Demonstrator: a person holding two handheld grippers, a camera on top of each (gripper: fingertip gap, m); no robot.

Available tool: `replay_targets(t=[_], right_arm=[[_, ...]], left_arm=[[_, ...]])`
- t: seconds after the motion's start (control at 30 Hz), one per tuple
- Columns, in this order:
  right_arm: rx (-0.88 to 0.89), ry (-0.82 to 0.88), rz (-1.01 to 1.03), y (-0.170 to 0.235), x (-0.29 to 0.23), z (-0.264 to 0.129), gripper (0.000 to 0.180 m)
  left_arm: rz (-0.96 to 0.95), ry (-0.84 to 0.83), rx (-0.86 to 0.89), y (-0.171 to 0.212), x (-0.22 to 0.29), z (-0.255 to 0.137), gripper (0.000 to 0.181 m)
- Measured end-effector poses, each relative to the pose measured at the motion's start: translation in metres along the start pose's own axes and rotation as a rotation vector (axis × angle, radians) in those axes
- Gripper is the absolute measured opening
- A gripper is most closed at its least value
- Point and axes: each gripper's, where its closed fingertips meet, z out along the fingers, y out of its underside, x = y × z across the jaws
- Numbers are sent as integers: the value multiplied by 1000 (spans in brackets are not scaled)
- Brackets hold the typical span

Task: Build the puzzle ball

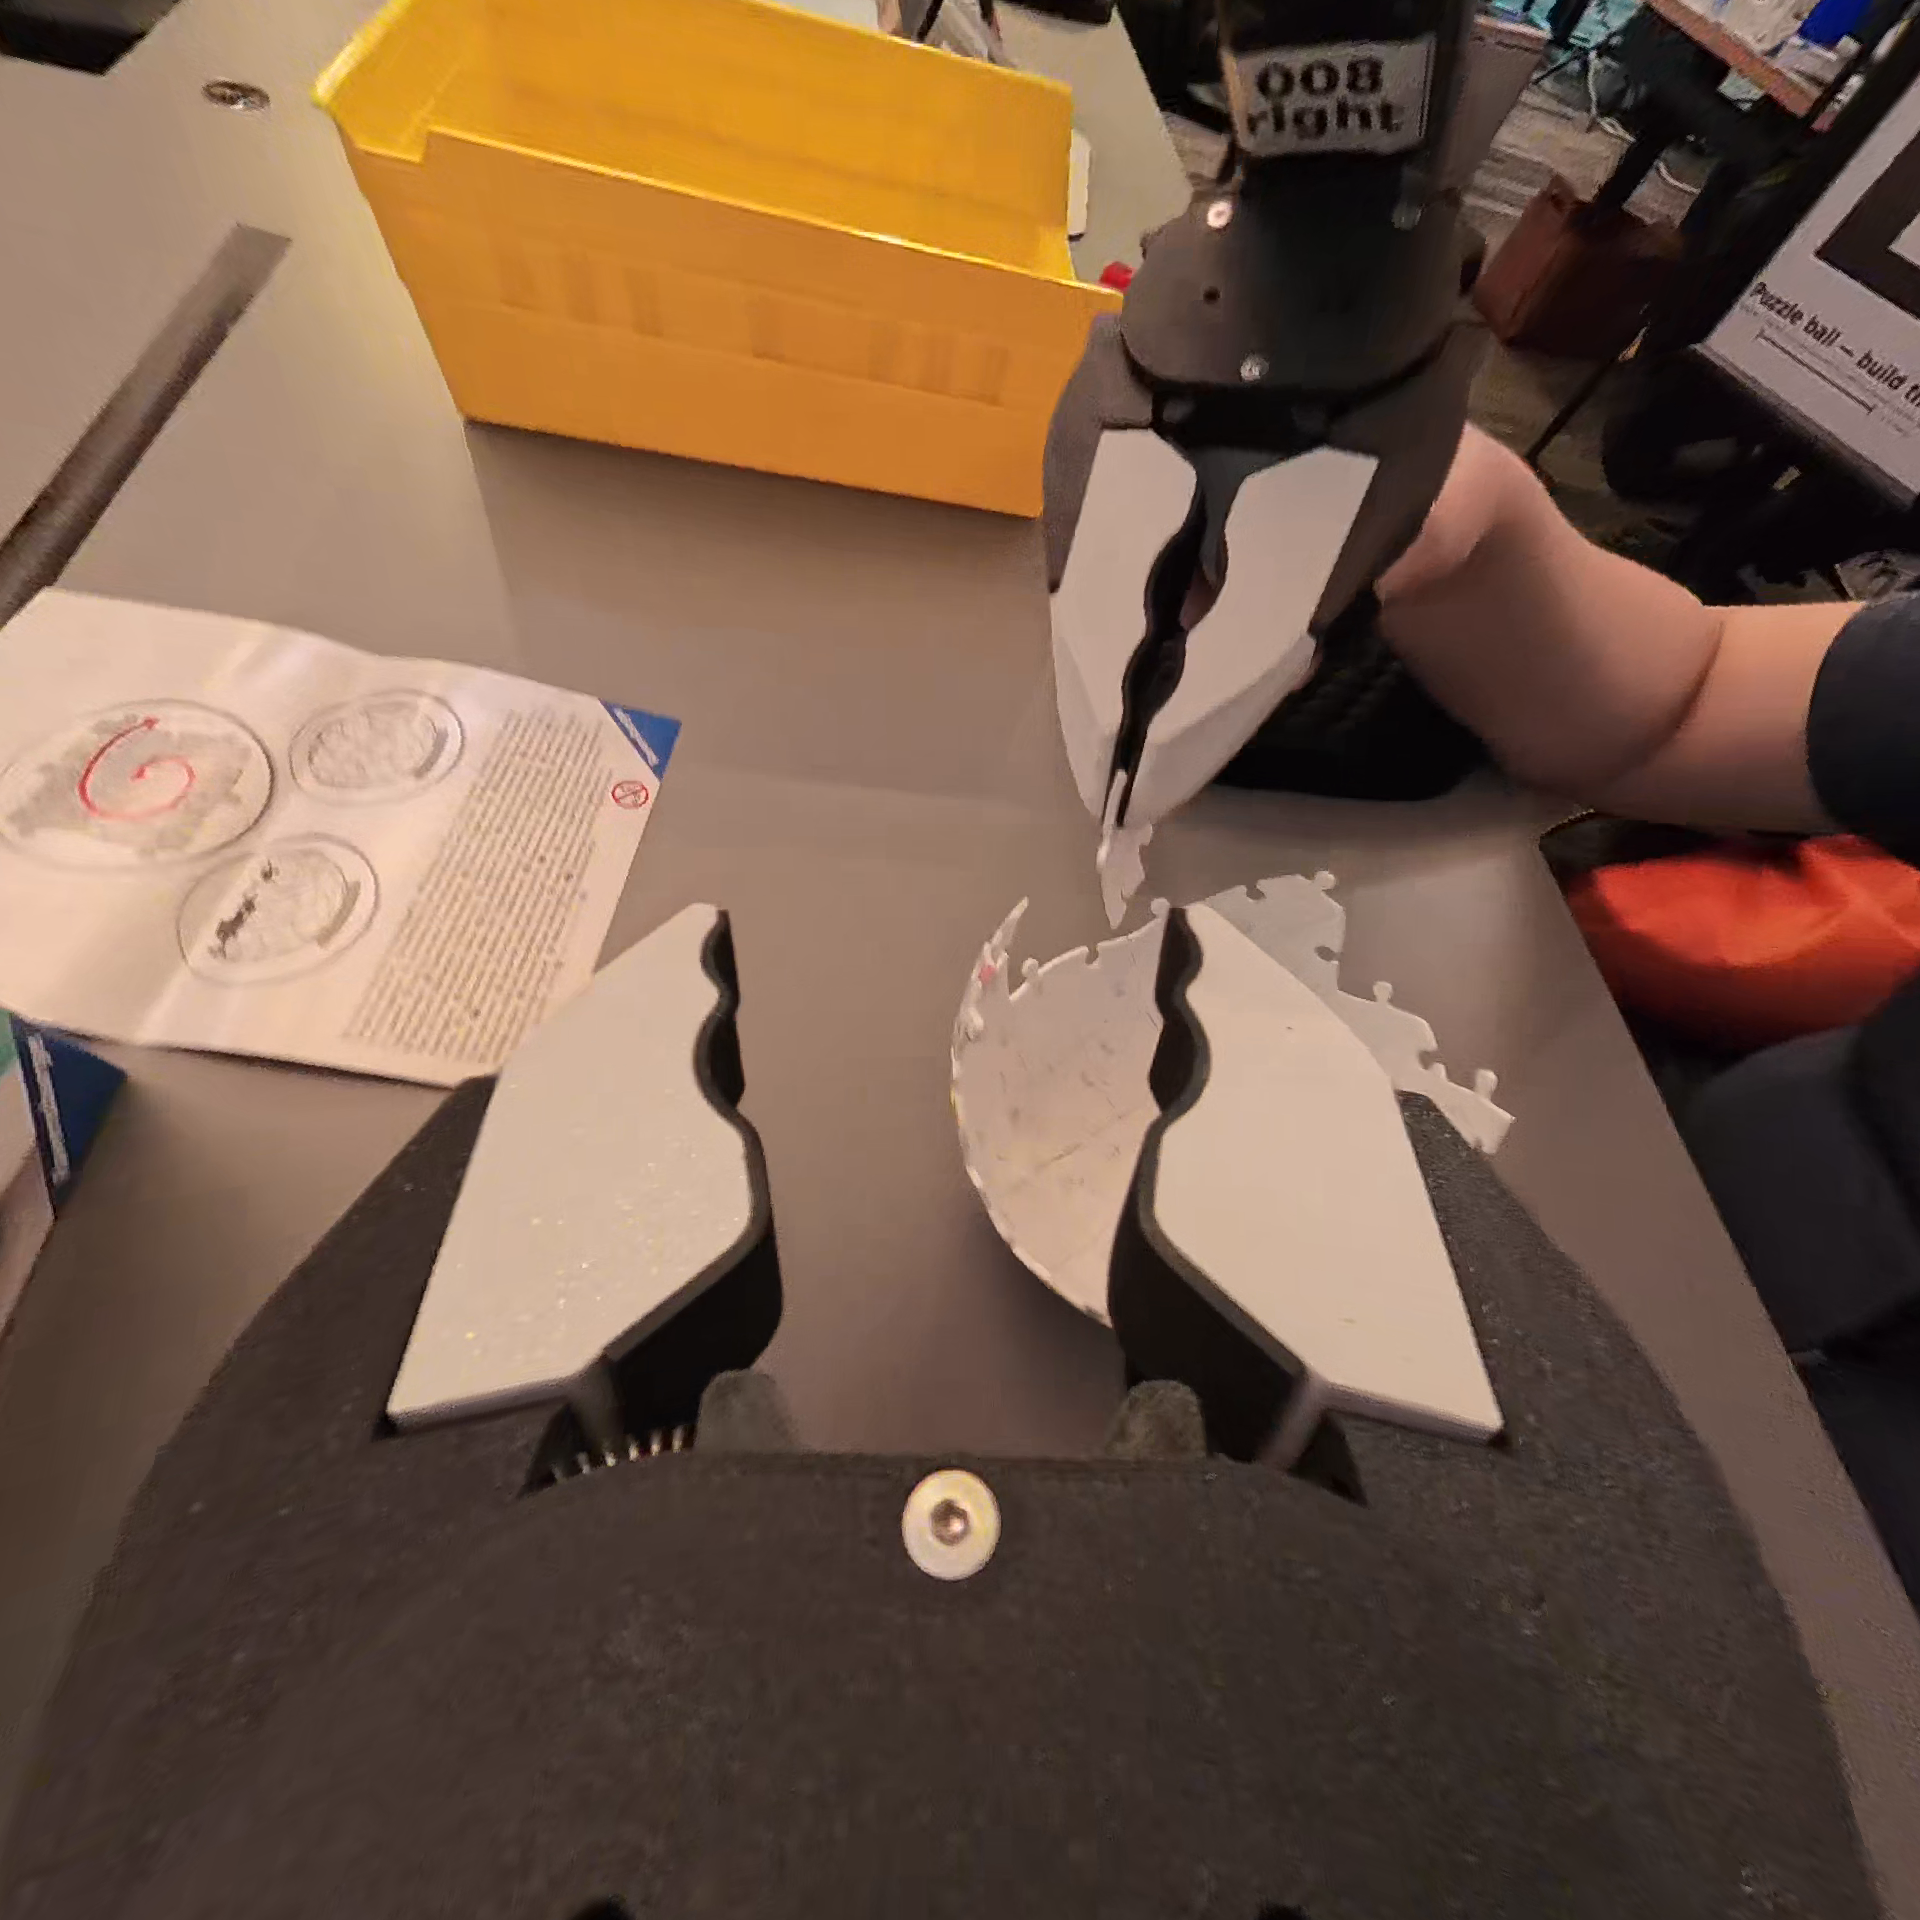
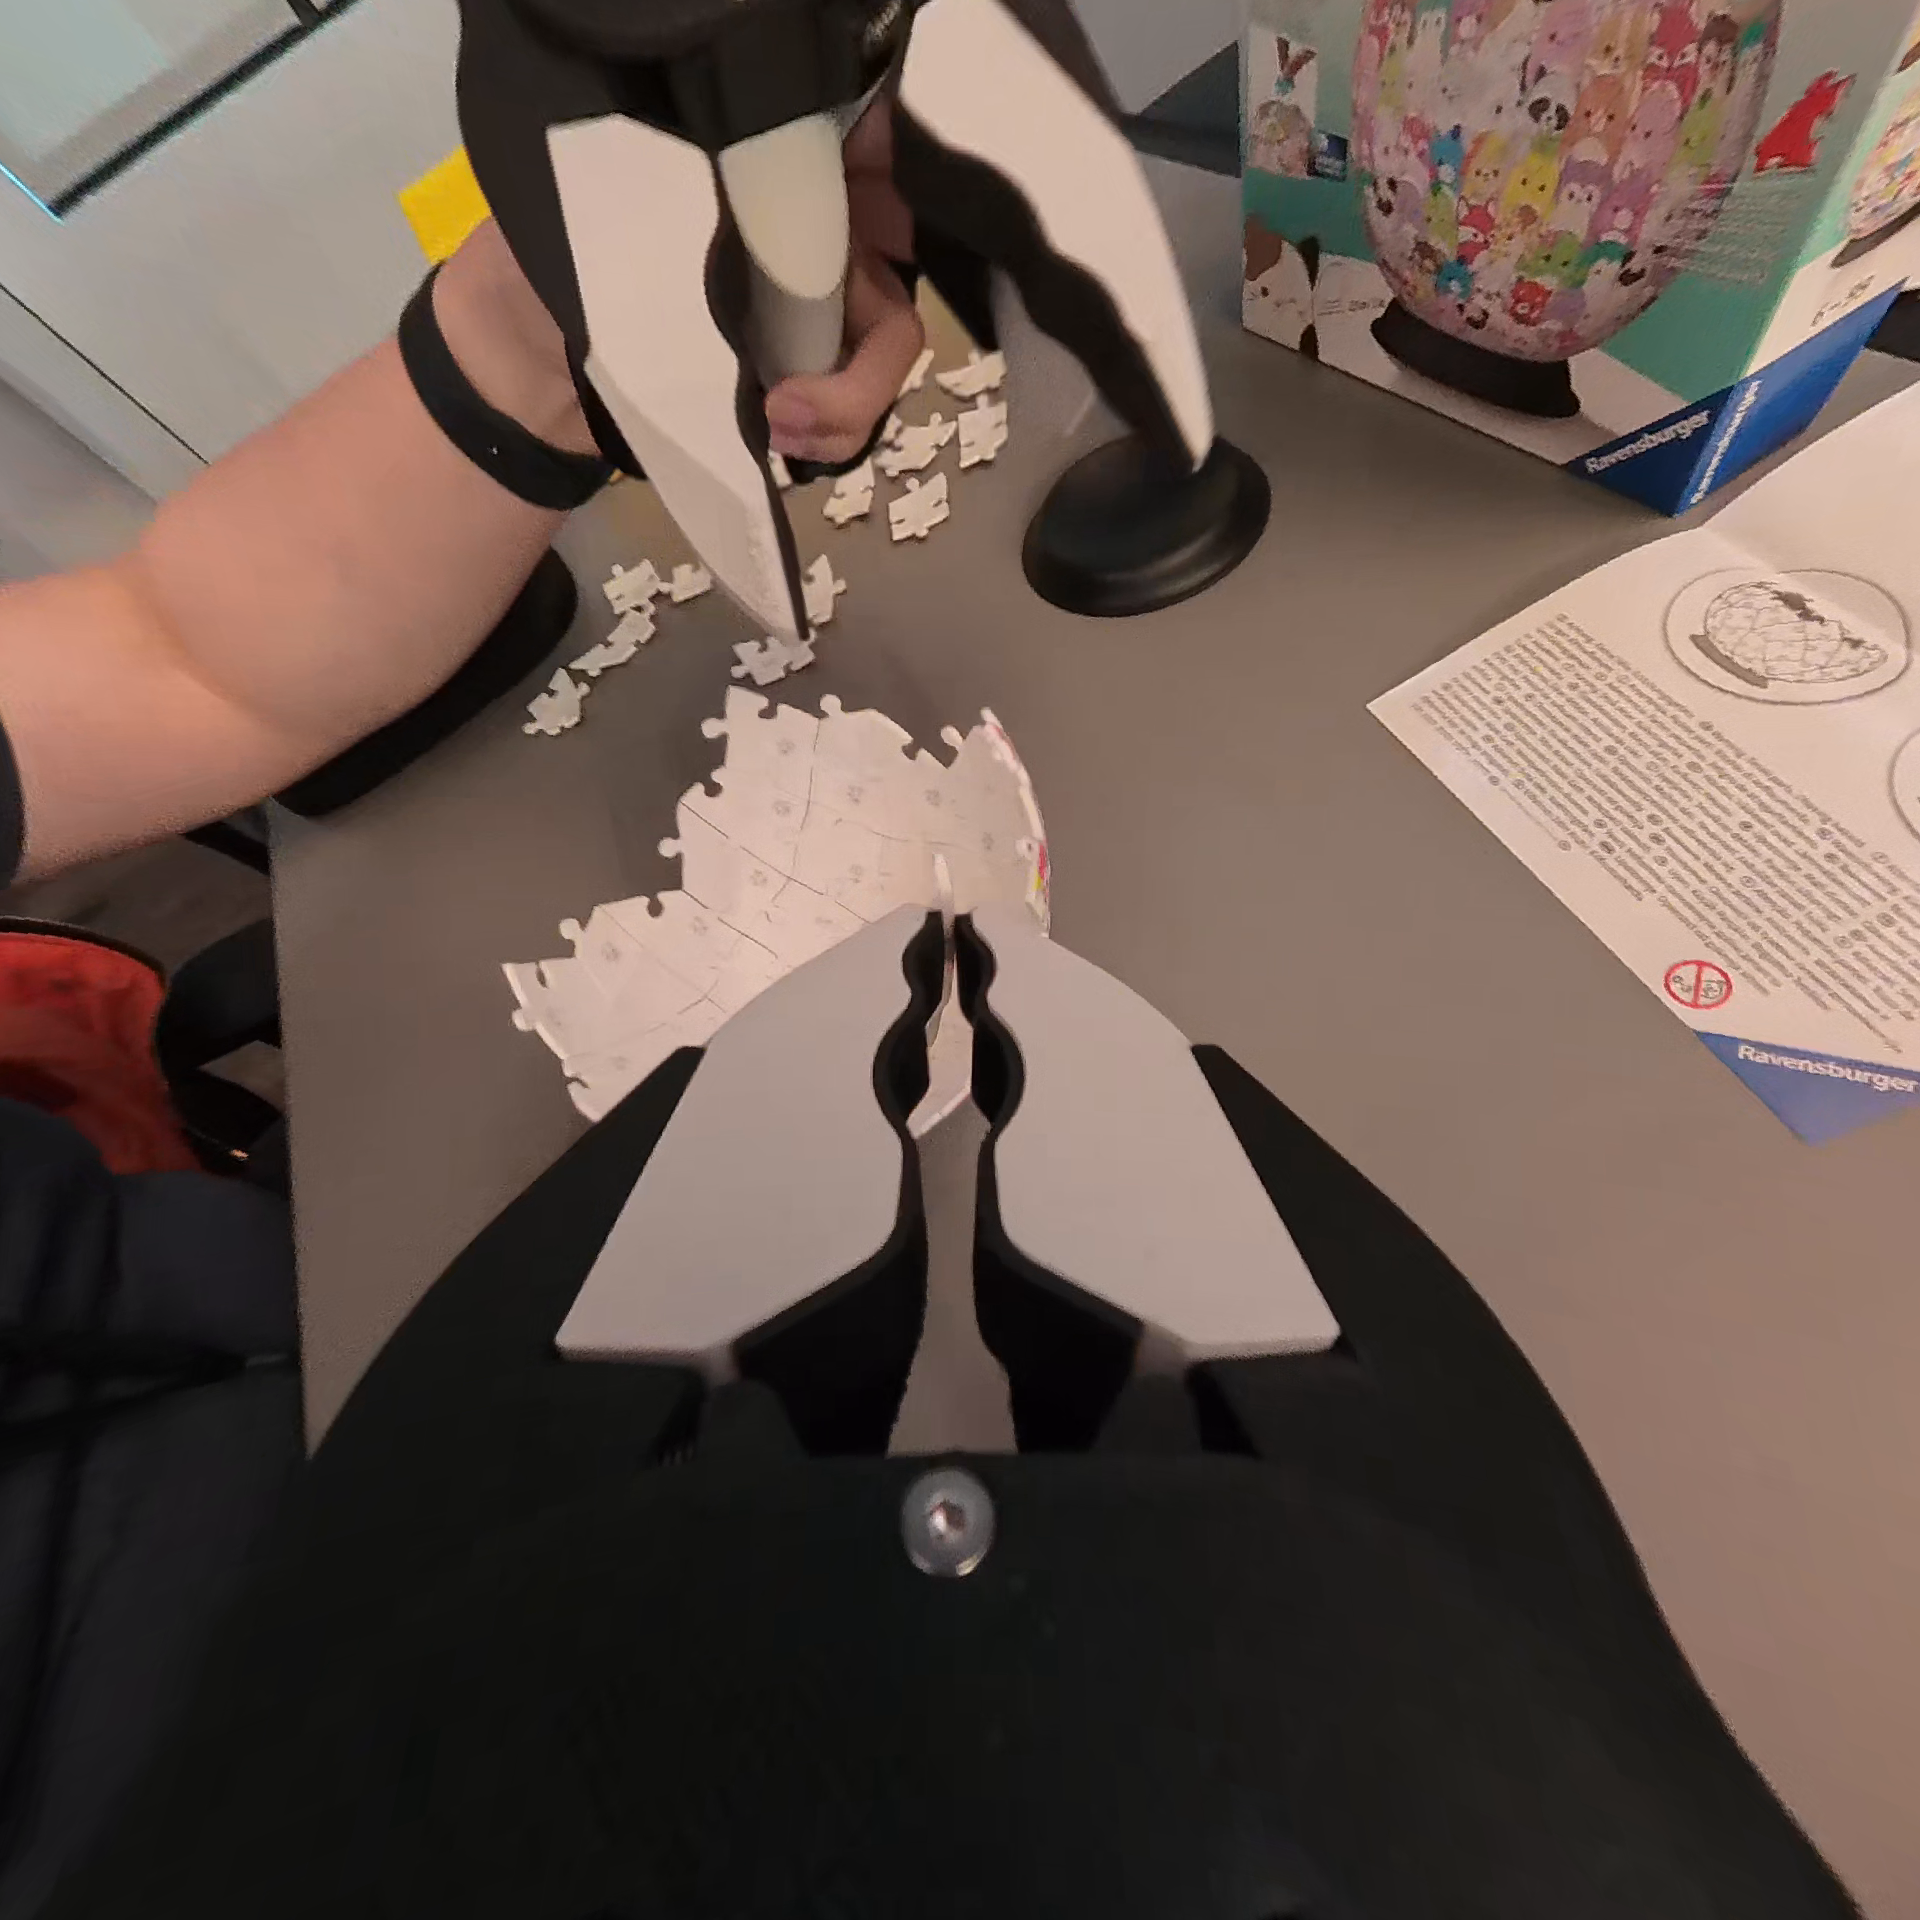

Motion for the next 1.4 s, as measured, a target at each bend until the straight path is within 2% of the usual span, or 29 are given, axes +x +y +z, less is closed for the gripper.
replay_targets(t=[0.07,0.2,0.37,0.73,0.97,1.4], right_arm=[[-10,21,-19,7,0,5,3],[-56,67,1,20,10,12,3],[-72,85,-10,23,15,17,3],[-112,135,-131,26,19,25,3],[-111,139,-123,24,19,25,3],[-155,175,-86,27,24,29,3]], left_arm=[[22,37,-20,0,-1,7,82],[9,134,-44,4,0,19,73],[-9,178,-41,3,1,28,72],[-78,213,-70,18,3,37,78],[-121,231,-123,39,3,33,71],[-115,297,-187,50,6,47,65]])
